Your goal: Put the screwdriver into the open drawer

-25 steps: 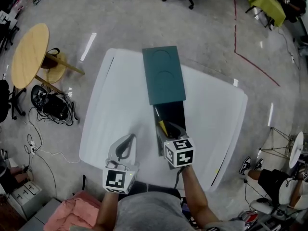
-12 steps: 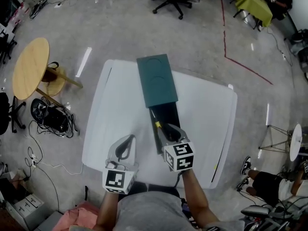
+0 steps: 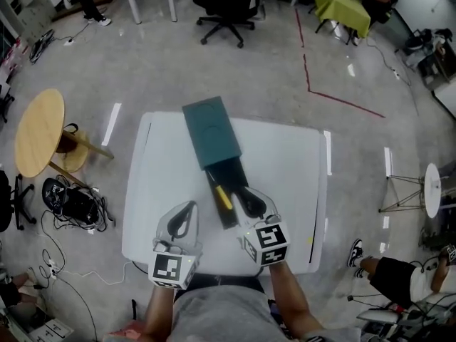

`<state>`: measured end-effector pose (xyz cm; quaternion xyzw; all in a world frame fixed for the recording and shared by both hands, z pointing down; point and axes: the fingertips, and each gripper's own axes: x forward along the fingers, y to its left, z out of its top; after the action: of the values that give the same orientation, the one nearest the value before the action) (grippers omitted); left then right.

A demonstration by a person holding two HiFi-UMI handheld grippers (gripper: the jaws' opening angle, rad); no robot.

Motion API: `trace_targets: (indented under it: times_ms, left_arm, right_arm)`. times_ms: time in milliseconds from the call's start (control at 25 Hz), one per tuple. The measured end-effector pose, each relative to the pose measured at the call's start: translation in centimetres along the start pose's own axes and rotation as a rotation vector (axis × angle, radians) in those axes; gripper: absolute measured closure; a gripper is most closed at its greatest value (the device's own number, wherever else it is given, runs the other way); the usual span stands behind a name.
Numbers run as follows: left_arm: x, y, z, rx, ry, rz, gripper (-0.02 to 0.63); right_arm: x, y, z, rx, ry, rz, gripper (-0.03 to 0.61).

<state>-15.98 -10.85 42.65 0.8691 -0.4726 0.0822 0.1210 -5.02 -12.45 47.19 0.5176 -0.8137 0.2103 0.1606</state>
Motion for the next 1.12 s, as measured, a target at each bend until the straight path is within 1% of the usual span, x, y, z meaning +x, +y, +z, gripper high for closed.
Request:
trace_targets:
  times_ms: [280,440,600,760,1120]
  left_arm:
    - [-0.6,-2.0,2.3,0.047,-0.057,-0.069,0.603]
    - [-1.1,-3.2,3.0,0.073,-0.066,-0.101,0.603]
    - [-1.2,-4.9,3.5,0.098,-0.066,-0.149,0.603]
    - [-1.1,-7.6,3.8,0.110,-0.094,-0.232,0.603]
    - [-0.8,-13.3,3.8,0.150,-0.095,-0.407,0.603]
  right_arm:
    - [-4.5,-0.5,2.0,0.009,-0.133,-0.079,0.515]
    - [-7.4,-0.8,2.5,0.008,-0.202,-0.131,0.529]
    - [-9.8,-1.3,2.1,0.015,-0.224,-0.185,0.531]
    - [-12.4,-2.3,1.3,0.032,-0.242,-0.254,0.532]
    - [-18.1,-4.2,-1.5,0.096,-0.276,-0.431,0.541]
